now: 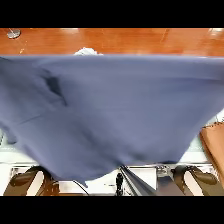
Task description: Fold the shirts.
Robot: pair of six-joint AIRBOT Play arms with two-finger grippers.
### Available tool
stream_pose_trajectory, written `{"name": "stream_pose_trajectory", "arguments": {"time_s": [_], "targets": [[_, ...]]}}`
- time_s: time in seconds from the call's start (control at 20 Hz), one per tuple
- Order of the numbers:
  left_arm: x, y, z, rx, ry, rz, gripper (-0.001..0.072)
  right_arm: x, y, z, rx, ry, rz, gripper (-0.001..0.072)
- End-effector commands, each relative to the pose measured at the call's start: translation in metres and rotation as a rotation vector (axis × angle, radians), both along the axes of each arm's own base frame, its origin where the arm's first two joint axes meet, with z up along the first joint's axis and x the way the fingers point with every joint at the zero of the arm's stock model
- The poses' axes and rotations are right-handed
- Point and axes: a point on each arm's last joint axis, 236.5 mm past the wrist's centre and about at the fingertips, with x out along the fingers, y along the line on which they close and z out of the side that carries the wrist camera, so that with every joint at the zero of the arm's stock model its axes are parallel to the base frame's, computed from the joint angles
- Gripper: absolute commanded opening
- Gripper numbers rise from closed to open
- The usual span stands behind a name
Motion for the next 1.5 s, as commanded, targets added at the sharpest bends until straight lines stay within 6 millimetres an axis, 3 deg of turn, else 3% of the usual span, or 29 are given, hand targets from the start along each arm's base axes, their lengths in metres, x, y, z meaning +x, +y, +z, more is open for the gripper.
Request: {"name": "stream_pose_trajectory", "arguments": {"time_s": [0.0,0.2,0.4,0.55,0.7,0.85,0.95,1.15,1.3,1.45], "targets": [[0.06,-0.009,-0.092,-0.116,0.228,-0.041,0.0022,0.063,0.001,-0.079,0.109,0.093,0.0,0.002],[0.137,-0.005,-0.171,-0.219,0.381,-0.028,0.0022,0.146,-0.014,-0.168,0.172,0.212,-0.039,0.002],[0.2,-0.007,-0.234,-0.341,0.41,0.009,0.0023,0.227,-0.022,-0.243,0.291,0.271,-0.091,0.002],[0.225,-0.005,-0.284,-0.446,0.468,0.101,0.0022,0.28,-0.026,-0.284,0.372,0.295,-0.13,0.002],[0.229,-0.016,-0.328,-0.463,0.558,0.111,0.0023,0.312,-0.026,-0.312,0.418,0.365,-0.136,0.002],[0.227,-0.034,-0.351,-0.455,0.614,0.085,0.0023,0.32,-0.021,-0.334,0.437,0.445,-0.11,0.002],[0.223,-0.039,-0.352,-0.451,0.634,0.071,0.0023,0.313,-0.017,-0.34,0.435,0.487,-0.085,0.002],[0.199,-0.027,-0.344,-0.412,0.724,0.014,0.0024,0.281,-0.026,-0.337,0.403,0.573,-0.005,0.002],[0.164,-0.038,-0.37,-0.39,0.878,-0.058,0.0024,0.247,-0.044,-0.363,0.3,0.711,0.002,0.002],[0.143,-0.049,-0.404,-0.396,0.976,-0.063,0.0024,0.224,-0.039,-0.391,0.267,0.799,0.007,0.0021]]}}
